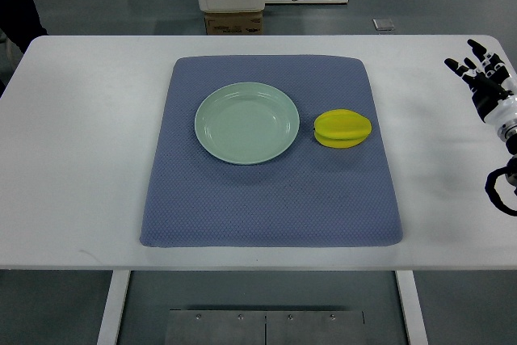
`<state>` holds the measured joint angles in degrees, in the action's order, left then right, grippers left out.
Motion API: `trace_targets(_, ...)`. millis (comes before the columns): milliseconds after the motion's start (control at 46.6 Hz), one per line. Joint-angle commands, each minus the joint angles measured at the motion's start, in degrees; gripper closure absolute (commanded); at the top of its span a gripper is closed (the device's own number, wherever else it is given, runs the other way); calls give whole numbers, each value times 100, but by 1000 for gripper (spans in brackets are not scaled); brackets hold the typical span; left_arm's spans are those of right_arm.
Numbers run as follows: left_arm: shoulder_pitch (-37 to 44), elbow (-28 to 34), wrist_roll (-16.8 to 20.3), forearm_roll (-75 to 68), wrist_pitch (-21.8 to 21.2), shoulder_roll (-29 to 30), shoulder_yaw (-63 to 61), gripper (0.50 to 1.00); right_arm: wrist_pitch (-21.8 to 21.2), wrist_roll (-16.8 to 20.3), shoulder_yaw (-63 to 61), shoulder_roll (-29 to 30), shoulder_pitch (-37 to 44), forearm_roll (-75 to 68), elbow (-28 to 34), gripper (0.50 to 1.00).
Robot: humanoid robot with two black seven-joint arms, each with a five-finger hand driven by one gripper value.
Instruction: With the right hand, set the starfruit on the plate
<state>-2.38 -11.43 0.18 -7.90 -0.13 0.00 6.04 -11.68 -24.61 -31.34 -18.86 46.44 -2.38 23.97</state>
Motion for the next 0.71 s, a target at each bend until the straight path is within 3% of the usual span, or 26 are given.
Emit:
trace_targets(0, 0, 0, 0, -1, -5, 0, -7, 500, -9, 27, -3, -13, 14, 0, 3, 500)
trace_targets(343, 0, 0, 0, -1, -5, 0, 2, 500, 17, 53, -38, -48, 23, 0, -94, 509)
trace_targets(494, 0, 0, 0, -1, 4, 0, 2, 500, -71, 738, -38, -48, 23, 0, -103, 509)
trace_targets(687, 0, 0, 0, -1, -5, 0, -7, 500, -115, 449, -38, -30, 58, 0, -68, 513)
